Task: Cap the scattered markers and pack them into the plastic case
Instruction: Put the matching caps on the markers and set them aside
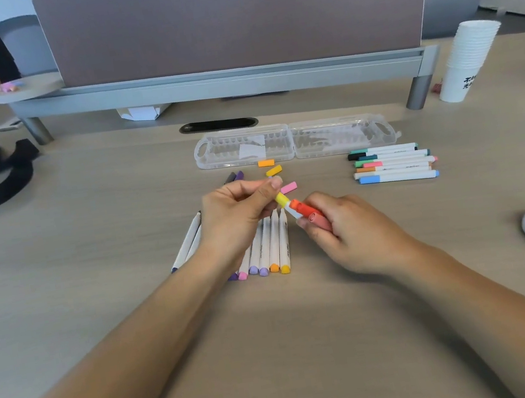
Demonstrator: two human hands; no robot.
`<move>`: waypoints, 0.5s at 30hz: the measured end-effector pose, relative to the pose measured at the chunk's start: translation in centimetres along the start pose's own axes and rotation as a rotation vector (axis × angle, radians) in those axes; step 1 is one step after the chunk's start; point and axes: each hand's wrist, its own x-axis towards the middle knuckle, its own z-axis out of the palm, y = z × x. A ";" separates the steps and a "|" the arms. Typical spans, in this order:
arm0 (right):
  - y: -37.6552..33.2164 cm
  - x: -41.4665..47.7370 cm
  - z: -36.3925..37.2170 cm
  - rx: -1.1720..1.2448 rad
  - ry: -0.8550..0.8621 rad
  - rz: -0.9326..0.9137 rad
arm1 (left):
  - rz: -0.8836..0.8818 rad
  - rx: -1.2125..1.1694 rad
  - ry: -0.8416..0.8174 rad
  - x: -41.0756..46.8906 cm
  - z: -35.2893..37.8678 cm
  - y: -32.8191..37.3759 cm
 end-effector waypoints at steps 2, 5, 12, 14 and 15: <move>0.0 0.0 0.0 -0.018 0.007 -0.007 | 0.036 0.013 -0.003 -0.3 0.3 0.1; 0.1 -0.1 0.0 -0.030 0.008 -0.010 | 0.078 0.032 -0.022 -0.5 0.6 0.2; 0.3 0.0 -0.7 -0.106 -0.045 0.009 | 0.055 0.106 -0.047 -0.1 0.4 0.6; 0.6 0.1 -1.2 -0.141 -0.045 0.017 | 0.049 0.106 -0.074 -0.1 0.4 1.0; 1.0 0.3 -1.6 -0.147 -0.050 0.032 | 0.054 0.124 -0.093 -0.1 0.6 1.3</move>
